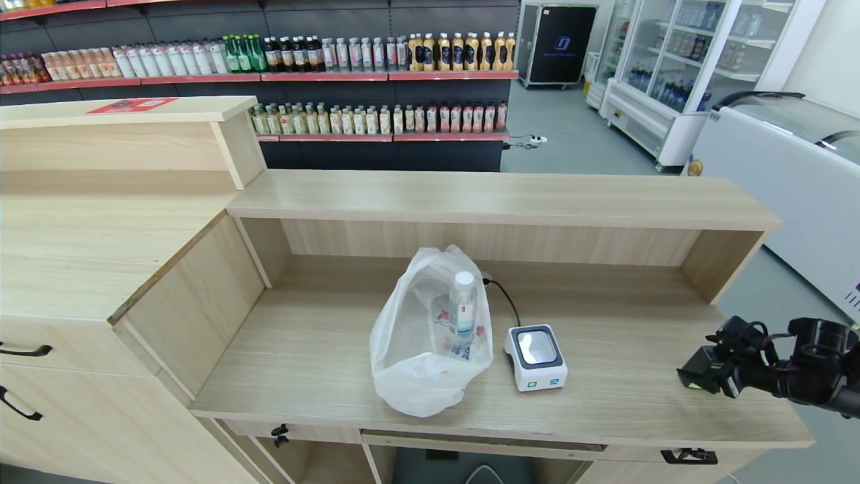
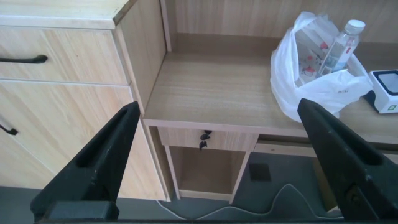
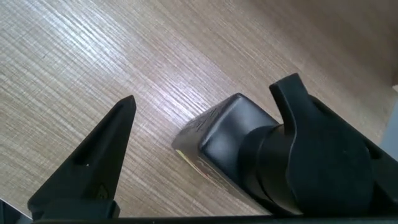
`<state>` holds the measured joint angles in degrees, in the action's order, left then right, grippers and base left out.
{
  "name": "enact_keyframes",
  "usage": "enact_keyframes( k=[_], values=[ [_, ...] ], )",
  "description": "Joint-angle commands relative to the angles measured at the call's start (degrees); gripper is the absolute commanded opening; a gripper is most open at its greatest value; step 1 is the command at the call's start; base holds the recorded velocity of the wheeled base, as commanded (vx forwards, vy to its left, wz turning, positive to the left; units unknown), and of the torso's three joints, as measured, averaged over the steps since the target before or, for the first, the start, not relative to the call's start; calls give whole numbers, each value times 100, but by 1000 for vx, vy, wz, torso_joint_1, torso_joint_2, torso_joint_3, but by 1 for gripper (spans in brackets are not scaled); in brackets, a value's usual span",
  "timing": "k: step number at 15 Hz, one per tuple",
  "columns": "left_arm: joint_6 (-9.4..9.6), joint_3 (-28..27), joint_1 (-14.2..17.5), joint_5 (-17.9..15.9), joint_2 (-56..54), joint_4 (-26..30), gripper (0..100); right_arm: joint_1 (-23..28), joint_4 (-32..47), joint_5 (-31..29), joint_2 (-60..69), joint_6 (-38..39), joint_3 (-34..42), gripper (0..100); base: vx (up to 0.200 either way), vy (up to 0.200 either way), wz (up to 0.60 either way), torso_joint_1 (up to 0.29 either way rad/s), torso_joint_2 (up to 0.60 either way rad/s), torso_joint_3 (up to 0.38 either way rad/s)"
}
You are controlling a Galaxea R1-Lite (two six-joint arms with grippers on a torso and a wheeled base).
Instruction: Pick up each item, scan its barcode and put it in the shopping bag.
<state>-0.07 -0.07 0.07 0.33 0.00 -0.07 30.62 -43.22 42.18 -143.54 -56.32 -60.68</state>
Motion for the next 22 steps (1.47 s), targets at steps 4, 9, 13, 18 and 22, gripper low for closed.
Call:
enact_keyframes(
  k=[4,9,13,18,22],
  values=[
    [-1,7,1,2,0,-1,100,-12,-3,-8,72,-19,180,0,0,0,0,0,0,0],
    [-1,-1,1,2,0,-1,100,49,-29,-140,336,-230,786,0,0,0,0,0,0,0],
    [-1,-1,1,2,0,-1,100,58,-126,-219,1021,-538,821,0,0,0,0,0,0,0],
    [-1,7,1,2,0,-1,100,295,-372,317,3781,-1364,1718,0,0,0,0,0,0,0],
    [-1,7,1,2,0,-1,100,155,208,1996,5592,-2586,2439,0,0,0,0,0,0,0]
  ],
)
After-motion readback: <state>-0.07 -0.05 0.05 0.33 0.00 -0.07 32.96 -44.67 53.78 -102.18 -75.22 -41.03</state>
